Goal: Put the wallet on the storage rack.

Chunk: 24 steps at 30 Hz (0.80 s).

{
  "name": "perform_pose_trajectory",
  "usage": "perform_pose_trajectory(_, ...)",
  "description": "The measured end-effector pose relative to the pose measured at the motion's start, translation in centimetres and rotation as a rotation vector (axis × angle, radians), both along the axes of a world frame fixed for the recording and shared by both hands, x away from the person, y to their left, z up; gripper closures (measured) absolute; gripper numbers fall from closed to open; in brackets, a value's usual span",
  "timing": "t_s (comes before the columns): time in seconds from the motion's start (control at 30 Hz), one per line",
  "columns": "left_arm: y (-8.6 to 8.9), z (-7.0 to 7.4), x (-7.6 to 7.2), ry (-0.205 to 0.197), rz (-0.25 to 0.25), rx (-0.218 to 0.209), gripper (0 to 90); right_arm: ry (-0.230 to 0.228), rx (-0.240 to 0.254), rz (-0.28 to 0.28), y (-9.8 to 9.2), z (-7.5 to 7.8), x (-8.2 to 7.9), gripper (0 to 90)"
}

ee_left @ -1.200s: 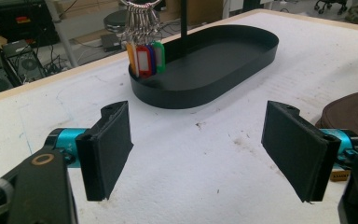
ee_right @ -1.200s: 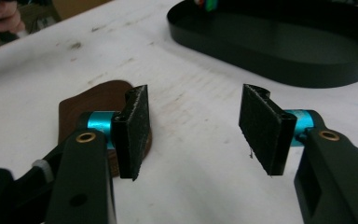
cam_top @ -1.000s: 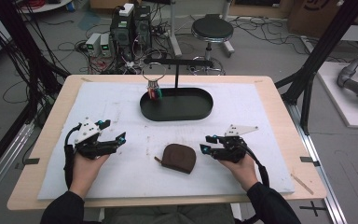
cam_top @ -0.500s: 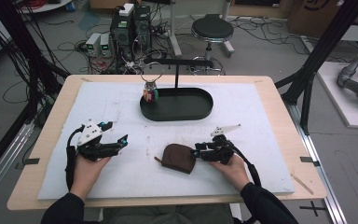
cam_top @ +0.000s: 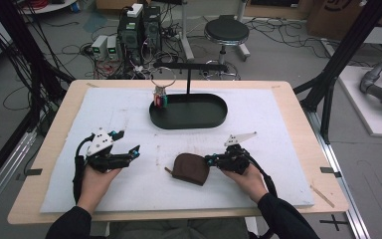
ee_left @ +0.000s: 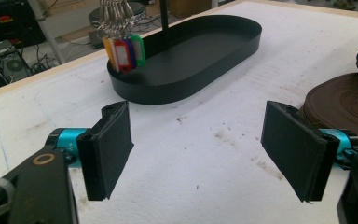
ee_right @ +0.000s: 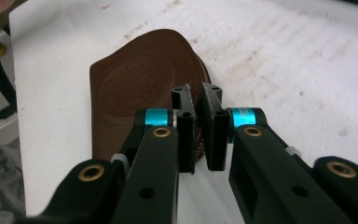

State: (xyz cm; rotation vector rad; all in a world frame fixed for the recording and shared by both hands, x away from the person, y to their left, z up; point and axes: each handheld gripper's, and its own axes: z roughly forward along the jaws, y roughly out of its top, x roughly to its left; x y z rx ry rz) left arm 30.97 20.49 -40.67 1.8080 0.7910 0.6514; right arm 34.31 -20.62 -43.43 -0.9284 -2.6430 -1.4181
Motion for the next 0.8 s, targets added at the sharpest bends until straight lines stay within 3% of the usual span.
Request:
perform_pose_trajectory(0.23,-0.5,0.2,0.0,0.002,-0.045,-0.038,24.4,-0.126,0.029,0.029,0.0,1.7,-0.8,88.7)
perform_pose_trajectory(0.47,-2.1,0.5,-0.2,0.013,-0.172,-0.099,24.4,-0.266,0.056,0.084,-0.2,3.2,-1.7,89.0)
perform_pose_trajectory(0.63,-3.9,0.3,0.1,0.062,-0.294,-0.142,24.5,-0.312,0.067,0.131,0.0,3.8,-2.2,89.1)
perform_pose_trajectory(0.8,-6.0,-0.1,0.6,0.107,-0.383,-0.129,24.4,-0.337,0.071,0.181,0.0,4.0,-2.6,89.0)
